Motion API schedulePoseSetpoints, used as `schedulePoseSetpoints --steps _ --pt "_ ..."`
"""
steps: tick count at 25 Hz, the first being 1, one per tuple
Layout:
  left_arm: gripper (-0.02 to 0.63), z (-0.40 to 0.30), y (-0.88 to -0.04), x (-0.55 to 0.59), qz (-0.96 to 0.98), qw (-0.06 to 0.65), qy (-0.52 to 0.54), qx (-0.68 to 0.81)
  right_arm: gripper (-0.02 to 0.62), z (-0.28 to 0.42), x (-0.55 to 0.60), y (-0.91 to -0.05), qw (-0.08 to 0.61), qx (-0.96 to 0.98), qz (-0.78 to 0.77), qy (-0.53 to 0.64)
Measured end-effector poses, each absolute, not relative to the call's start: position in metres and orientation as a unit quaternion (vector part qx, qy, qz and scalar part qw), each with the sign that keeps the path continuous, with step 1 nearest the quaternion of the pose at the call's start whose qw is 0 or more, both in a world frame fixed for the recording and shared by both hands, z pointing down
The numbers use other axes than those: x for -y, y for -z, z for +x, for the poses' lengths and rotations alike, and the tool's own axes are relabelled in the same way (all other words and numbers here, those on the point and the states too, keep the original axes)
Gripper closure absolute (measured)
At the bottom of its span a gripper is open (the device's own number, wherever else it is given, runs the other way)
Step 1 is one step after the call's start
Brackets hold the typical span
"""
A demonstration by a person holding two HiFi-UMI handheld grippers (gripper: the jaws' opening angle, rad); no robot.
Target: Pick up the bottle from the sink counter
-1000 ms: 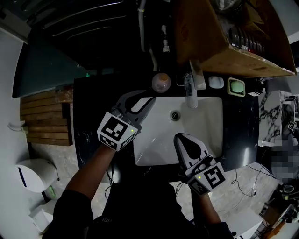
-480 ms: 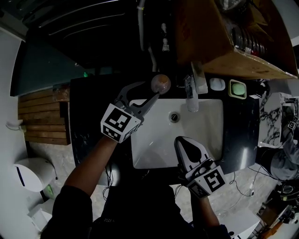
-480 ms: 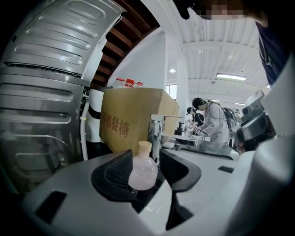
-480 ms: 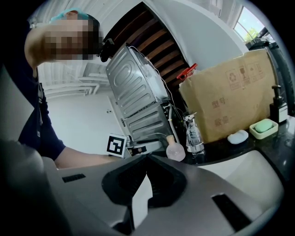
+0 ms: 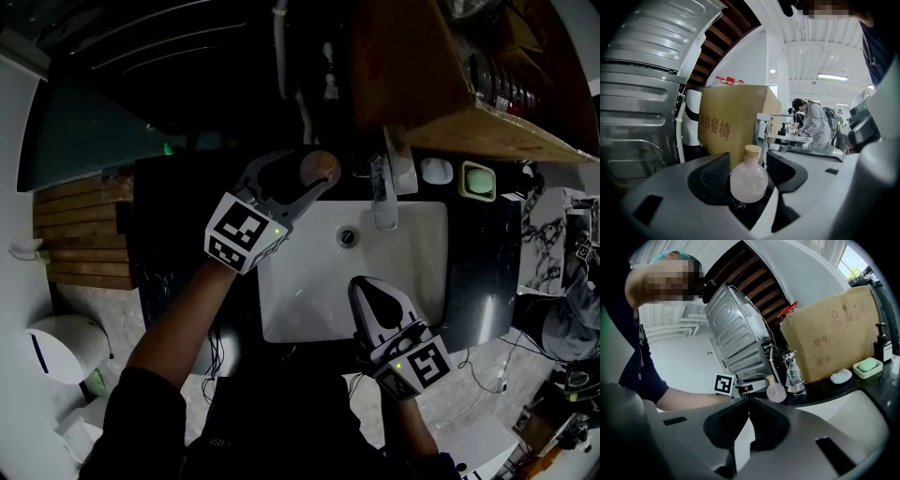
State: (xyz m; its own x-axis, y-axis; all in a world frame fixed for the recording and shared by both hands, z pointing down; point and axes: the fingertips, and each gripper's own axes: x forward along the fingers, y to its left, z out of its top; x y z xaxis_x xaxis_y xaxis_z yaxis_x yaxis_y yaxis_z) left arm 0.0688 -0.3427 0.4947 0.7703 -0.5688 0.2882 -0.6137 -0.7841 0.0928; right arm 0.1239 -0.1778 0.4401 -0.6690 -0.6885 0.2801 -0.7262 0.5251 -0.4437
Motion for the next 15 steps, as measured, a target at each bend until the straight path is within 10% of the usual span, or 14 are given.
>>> schedulePoseSetpoints --steps 15 --pt "0.367 0.088 -0.503 0.351 0.940 0.095 -0.126 0.303 0.575 0.132 0.182 -0.448 0.037 0.867 0.412 -0.279"
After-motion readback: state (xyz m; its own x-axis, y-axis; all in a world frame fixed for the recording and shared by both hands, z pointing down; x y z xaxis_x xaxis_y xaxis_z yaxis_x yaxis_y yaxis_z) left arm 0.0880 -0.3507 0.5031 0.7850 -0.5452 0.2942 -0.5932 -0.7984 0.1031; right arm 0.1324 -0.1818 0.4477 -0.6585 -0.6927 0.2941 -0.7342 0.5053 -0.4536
